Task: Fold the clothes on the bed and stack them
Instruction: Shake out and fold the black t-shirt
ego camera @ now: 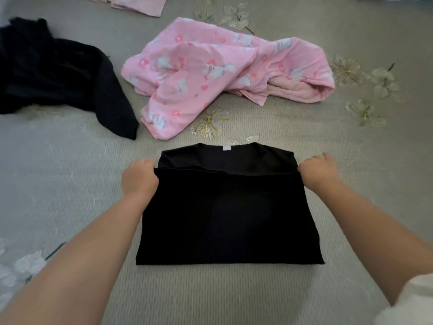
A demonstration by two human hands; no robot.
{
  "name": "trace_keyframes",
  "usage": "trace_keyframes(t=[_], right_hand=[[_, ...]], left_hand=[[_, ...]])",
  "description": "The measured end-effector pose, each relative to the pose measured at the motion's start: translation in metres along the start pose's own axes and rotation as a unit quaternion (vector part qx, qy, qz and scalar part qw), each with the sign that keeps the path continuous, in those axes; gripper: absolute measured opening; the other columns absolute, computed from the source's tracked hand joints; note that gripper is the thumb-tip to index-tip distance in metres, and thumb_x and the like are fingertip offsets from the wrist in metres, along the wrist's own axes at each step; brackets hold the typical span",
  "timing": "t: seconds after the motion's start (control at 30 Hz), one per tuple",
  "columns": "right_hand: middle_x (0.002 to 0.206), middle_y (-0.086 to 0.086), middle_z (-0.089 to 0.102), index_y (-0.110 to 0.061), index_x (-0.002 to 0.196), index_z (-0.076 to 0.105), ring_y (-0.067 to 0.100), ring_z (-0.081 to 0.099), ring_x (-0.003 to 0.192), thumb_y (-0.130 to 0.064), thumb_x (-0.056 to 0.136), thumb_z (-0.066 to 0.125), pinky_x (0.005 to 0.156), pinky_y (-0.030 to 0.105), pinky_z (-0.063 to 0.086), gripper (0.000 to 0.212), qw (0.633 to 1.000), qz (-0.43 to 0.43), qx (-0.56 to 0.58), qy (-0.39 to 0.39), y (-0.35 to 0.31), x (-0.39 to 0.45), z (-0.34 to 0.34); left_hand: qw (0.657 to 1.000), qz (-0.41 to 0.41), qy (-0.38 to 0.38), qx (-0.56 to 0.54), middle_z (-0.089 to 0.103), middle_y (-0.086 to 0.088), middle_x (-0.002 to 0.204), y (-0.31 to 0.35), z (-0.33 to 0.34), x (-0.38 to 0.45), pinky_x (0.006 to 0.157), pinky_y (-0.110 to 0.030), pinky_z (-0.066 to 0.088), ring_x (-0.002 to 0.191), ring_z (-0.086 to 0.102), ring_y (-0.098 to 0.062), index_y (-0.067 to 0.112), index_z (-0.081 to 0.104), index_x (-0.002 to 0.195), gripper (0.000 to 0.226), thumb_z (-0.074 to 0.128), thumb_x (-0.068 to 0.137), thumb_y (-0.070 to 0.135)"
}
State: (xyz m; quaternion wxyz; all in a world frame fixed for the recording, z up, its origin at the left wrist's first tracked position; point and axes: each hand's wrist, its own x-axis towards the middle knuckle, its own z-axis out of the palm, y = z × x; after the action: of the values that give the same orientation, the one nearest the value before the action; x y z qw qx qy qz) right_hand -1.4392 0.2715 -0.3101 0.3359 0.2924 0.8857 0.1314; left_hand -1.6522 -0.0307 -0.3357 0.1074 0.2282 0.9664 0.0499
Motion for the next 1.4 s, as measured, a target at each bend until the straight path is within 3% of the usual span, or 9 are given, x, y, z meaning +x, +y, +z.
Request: trace_keyframes(t=[0.23, 0.43, 0.6, 0.7, 0.97, 1.07, 1.2, 1.3, 1.4], right_hand=[[0.118, 0.000, 0.059, -0.023, 0.110, 0.062, 0.021, 0.041, 0.123, -0.014, 0.089, 0.042, 0.113, 0.046, 0.013, 0.030, 0.999, 0.038, -0.005, 0.015, 0.004, 0.080, -0.007], [0.130, 0.017, 0.046, -0.006, 0.122, 0.049, 0.030, 0.029, 0.131, -0.004, 0.087, 0.041, 0.112, 0.053, 0.003, 0.036, 0.981, 0.129, 0.134, 0.049, -0.028, 0.106, 0.015], [0.142, 0.025, 0.030, 0.002, 0.134, 0.035, 0.039, 0.026, 0.131, 0.001, 0.088, 0.040, 0.105, 0.050, 0.024, 0.047, 0.936, 0.168, 0.292, 0.106, -0.032, 0.102, 0.042], [0.140, 0.031, 0.032, 0.010, 0.134, 0.034, 0.043, 0.033, 0.127, -0.002, 0.090, 0.044, 0.103, 0.048, 0.026, 0.047, 0.897, 0.160, 0.375, 0.173, -0.021, 0.085, 0.054], [0.111, 0.031, 0.055, 0.013, 0.113, 0.052, 0.041, 0.051, 0.106, -0.020, 0.092, 0.048, 0.090, 0.044, 0.039, 0.039, 0.808, 0.283, 0.510, 0.083, -0.026, -0.037, 0.128], [0.112, 0.022, 0.057, 0.004, 0.113, 0.054, 0.035, 0.051, 0.105, -0.029, 0.089, 0.053, 0.089, 0.041, 0.040, 0.041, 0.795, 0.302, 0.523, 0.052, -0.032, -0.055, 0.142], [0.112, 0.007, 0.063, -0.008, 0.126, 0.049, 0.025, 0.058, 0.104, -0.032, 0.091, 0.051, 0.092, 0.035, 0.033, 0.042, 0.804, 0.280, 0.524, 0.015, -0.047, -0.068, 0.153], [0.077, 0.012, 0.066, -0.004, 0.097, 0.063, 0.028, 0.059, 0.070, -0.025, 0.095, 0.046, 0.079, 0.033, 0.035, 0.027, 0.782, 0.262, 0.563, 0.058, -0.043, -0.073, 0.164], [0.057, 0.013, 0.055, 0.001, 0.068, 0.059, 0.028, 0.049, 0.055, -0.020, 0.095, 0.045, 0.062, 0.031, 0.035, 0.037, 0.737, 0.285, 0.607, 0.080, -0.031, -0.077, 0.175]], left_hand=[[0.997, -0.047, -0.040, 0.035, 0.062, -0.021, 0.092, 0.004, 0.033, 0.074, 0.062, -0.032, 0.031, 0.086, 0.056, -0.037, -0.002, 0.057, 0.086, 0.017, 0.042, 0.078, -0.004], [0.992, -0.123, -0.009, 0.016, 0.054, -0.022, 0.119, 0.009, 0.060, 0.098, 0.094, -0.043, 0.030, 0.112, 0.047, -0.038, 0.002, 0.044, 0.121, 0.040, 0.040, 0.081, -0.001], [0.997, 0.054, 0.047, -0.018, 0.029, -0.021, 0.146, 0.017, 0.078, 0.067, 0.109, -0.051, 0.011, 0.137, 0.023, -0.033, 0.000, 0.039, 0.135, 0.052, 0.051, 0.085, 0.006], [0.989, 0.142, 0.045, -0.018, 0.039, -0.028, 0.138, 0.034, 0.083, 0.044, 0.103, -0.059, 0.022, 0.130, 0.034, -0.042, -0.006, 0.050, 0.125, 0.051, 0.064, 0.076, 0.001], [0.912, 0.409, -0.012, -0.025, 0.061, -0.024, 0.116, 0.158, 0.100, 0.011, 0.088, -0.057, 0.043, 0.111, 0.056, -0.041, -0.004, 0.065, 0.104, 0.043, 0.076, 0.063, -0.001], [0.870, 0.486, -0.077, -0.001, 0.039, -0.012, 0.143, 0.219, 0.109, 0.005, 0.111, -0.041, 0.020, 0.136, 0.030, -0.027, 0.006, 0.047, 0.132, 0.046, 0.053, 0.087, 0.011], [0.842, 0.522, -0.119, 0.067, 0.008, 0.001, 0.155, 0.283, 0.126, 0.013, 0.114, -0.037, 0.000, 0.143, -0.002, -0.019, 0.020, 0.014, 0.146, 0.057, 0.035, 0.094, 0.013], [0.821, 0.534, -0.149, 0.138, 0.000, 0.002, 0.156, 0.308, 0.133, 0.026, 0.114, -0.042, 0.002, 0.142, -0.006, -0.019, 0.026, 0.004, 0.147, 0.067, 0.038, 0.092, 0.009], [0.823, 0.510, -0.174, 0.180, -0.005, 0.005, 0.155, 0.316, 0.136, 0.033, 0.113, -0.047, -0.002, 0.142, -0.010, -0.019, 0.029, 0.001, 0.146, 0.067, 0.037, 0.092, 0.012]])
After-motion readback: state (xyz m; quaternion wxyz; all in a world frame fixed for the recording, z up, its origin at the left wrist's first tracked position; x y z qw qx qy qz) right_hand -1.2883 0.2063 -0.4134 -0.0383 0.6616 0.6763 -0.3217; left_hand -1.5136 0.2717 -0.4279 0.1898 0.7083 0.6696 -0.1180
